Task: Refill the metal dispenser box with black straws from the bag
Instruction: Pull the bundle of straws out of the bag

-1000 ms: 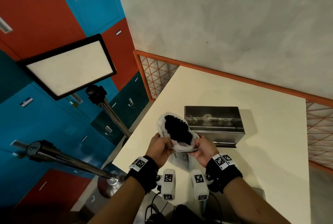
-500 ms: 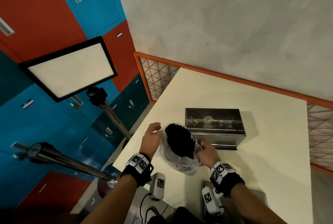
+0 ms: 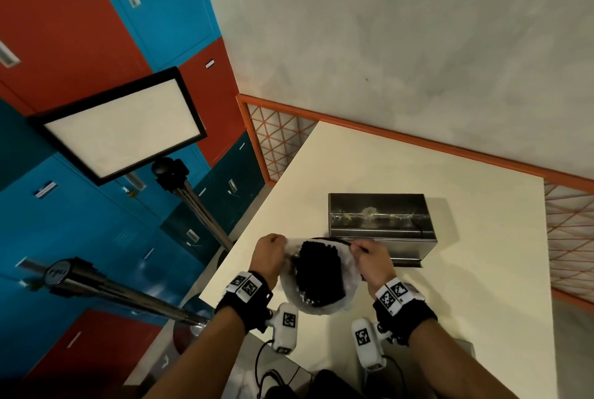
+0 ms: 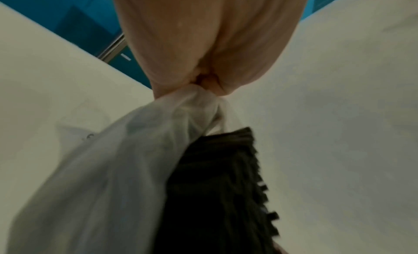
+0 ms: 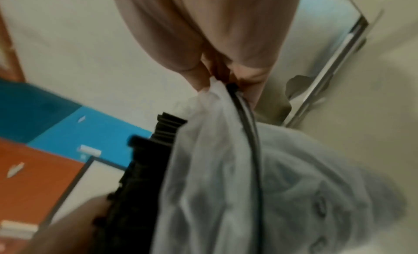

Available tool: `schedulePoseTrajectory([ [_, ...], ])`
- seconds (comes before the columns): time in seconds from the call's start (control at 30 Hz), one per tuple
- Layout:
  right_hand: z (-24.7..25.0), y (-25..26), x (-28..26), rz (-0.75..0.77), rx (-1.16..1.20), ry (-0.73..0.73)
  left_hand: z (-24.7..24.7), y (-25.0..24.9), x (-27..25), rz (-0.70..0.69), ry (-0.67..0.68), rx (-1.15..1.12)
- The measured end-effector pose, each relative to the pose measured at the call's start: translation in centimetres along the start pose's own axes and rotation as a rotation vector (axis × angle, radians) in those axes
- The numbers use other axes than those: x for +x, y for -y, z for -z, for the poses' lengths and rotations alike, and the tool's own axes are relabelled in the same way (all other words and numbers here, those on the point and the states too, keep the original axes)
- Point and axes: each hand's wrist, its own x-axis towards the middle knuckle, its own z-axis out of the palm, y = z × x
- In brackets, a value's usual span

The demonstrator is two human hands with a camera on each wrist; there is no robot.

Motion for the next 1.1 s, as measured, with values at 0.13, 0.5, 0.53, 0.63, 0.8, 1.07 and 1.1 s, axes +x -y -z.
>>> schedulePoseTrajectory([
  [0.13,-0.2,-0.5,1.2,-0.027,-0.036,0.036,0.5,0.9,0.4,0.144,0.097,-0.115],
  [0.5,1.1,0.7,1.1,0.056,-0.335,0.076,1.9,0.8,-0.6,0.252,0.168,-0.027],
  [0.53,1.4,0.9,0.7,0.082,-0.339,0.087,1.9,0.8,-0.9,0.232,0.175,0.030],
  [0.63,2.2,1.4,-1.3,0.194,-0.321,-0.027,1.9,1.1,-1.2,0.188,0.172,0.036],
  [0.8,1.9,1.5,-3.1,0.121,-0.541,0.168,1.2,0.9,-1.6,0.167,0.215,-0.044],
  [1.07,2.9,0.6,-0.7,-0.061,-0.183,0.040,1.8,2.4,0.1,0.333,0.227,-0.566],
  [1.1,3.1,0.2,-0.4,-0.124,-0.076,0.009,2.0,2.9,0.5,0.367,0.220,-0.608],
])
